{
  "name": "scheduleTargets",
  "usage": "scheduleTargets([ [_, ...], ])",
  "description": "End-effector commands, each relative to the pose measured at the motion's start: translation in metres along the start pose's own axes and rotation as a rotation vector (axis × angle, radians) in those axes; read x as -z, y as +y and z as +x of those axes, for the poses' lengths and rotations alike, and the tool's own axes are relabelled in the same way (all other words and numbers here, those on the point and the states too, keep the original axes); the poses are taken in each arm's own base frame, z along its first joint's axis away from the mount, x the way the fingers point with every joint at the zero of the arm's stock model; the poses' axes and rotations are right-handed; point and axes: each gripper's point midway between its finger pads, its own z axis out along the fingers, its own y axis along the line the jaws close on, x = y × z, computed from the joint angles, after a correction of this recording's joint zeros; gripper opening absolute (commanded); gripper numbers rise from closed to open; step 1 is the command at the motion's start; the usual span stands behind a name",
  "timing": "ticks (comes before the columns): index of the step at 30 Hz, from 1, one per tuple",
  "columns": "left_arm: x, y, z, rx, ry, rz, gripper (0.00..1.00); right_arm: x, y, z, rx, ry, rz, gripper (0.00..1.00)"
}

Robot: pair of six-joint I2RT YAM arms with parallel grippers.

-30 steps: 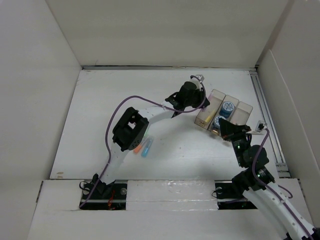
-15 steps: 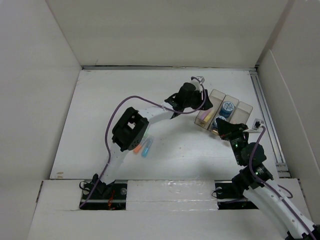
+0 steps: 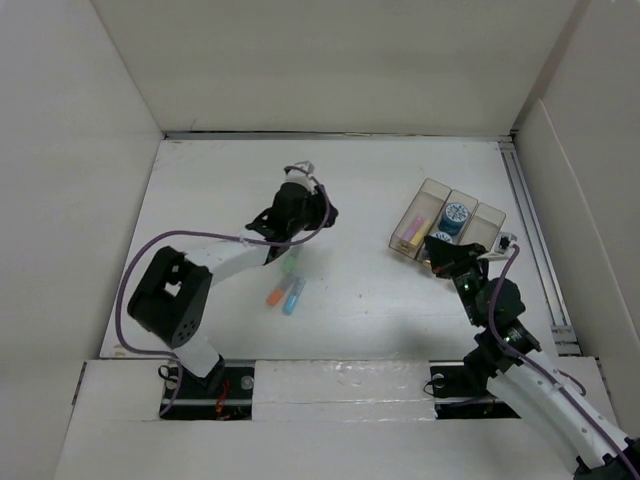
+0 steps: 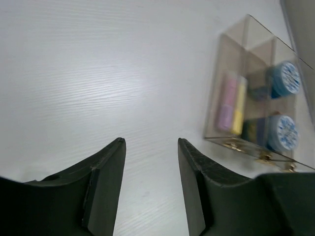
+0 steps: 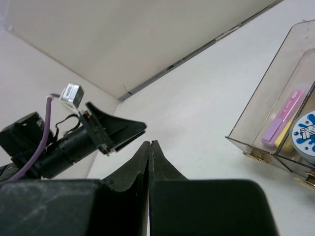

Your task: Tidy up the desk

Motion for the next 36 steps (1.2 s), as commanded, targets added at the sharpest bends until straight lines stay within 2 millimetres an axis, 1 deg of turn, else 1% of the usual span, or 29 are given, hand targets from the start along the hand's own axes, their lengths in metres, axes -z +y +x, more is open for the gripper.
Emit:
scheduleTargets([
  [1,0.031,0.06,0.003,0.03,-0.052,-0.151,0.43,-0.005,0.023,-0.007,-0.018,-0.008,-0.076,0.0],
  [2,0.035,0.07,0.007,0.031,-0.048,-0.179,0.45,-0.006,0.027,-0.005,-0.015,0.007,-0.091,0.0],
  [3,0.041,0.078,0.01,0.026,-0.051,-0.214,0.46,-0.007,0.027,-0.004,-0.012,0.007,-0.095,0.06],
  [4,0.048,0.092,0.02,0.023,-0.032,-0.253,0.46,-0.008,0.026,-0.003,-0.013,0.007,-0.091,0.09],
  [5,0.05,0.096,0.023,0.016,-0.024,-0.268,0.47,-0.01,0.022,0.0,-0.016,0.013,-0.077,0.12],
  [6,0.052,0.101,0.026,0.002,-0.016,-0.288,0.47,-0.011,0.022,0.0,-0.018,0.012,-0.078,0.18],
  [8,0.056,0.108,0.037,-0.007,0.008,-0.307,0.49,-0.012,0.023,0.004,-0.008,0.027,-0.081,0.23],
  [9,0.056,0.114,0.044,-0.022,0.034,-0.329,0.5,-0.014,0.021,0.004,-0.006,0.024,-0.074,0.28],
  [10,0.055,0.119,0.049,-0.034,0.055,-0.344,0.5,-0.015,0.019,0.006,-0.004,0.027,-0.067,0.29],
  [12,0.054,0.121,0.049,-0.034,0.052,-0.356,0.5,-0.015,0.019,0.007,-0.001,0.034,-0.068,0.29],
  [13,0.053,0.125,0.053,-0.037,0.062,-0.374,0.49,-0.015,0.021,0.006,0.004,0.032,-0.074,0.3],
  [16,0.05,0.132,0.057,-0.047,0.088,-0.406,0.47,-0.016,0.017,0.006,0.004,0.025,-0.056,0.3],
  [18,0.049,0.135,0.059,-0.062,0.091,-0.435,0.44,-0.016,0.018,0.006,0.007,0.03,-0.063,0.3],
  [22,0.044,0.14,0.073,-0.106,0.14,-0.49,0.4,-0.017,0.016,0.006,0.006,0.023,-0.057,0.31],
  [24,0.043,0.14,0.077,-0.132,0.155,-0.515,0.36,-0.017,0.019,0.007,0.008,0.035,-0.067,0.31],
  [25,0.041,0.144,0.081,-0.134,0.169,-0.529,0.32,-0.017,0.019,0.008,0.009,0.037,-0.067,0.31],
  [26,0.041,0.146,0.083,-0.135,0.174,-0.54,0.25,-0.018,0.019,0.007,0.008,0.032,-0.066,0.31],
  [27,0.041,0.149,0.08,-0.135,0.164,-0.563,0.19,-0.018,0.017,0.008,0.008,0.034,-0.059,0.32],
  [28,0.042,0.152,0.082,-0.137,0.171,-0.58,0.14,-0.018,0.017,0.008,0.005,0.034,-0.059,0.32],
  [29,0.042,0.154,0.081,-0.139,0.167,-0.592,0.05,-0.018,0.018,0.009,0.008,0.042,-0.065,0.32],
  [30,0.043,0.156,0.079,-0.14,0.155,-0.606,0.01,-0.018,0.02,0.009,0.009,0.043,-0.07,0.32],
  [33,0.045,0.158,0.068,-0.139,0.113,-0.642,0.0,-0.018,0.018,0.008,0.008,0.037,-0.063,0.32],
  [36,0.044,0.153,0.052,-0.135,0.067,-0.644,0.0,-0.019,0.02,0.011,0.011,0.052,-0.071,0.32],
])
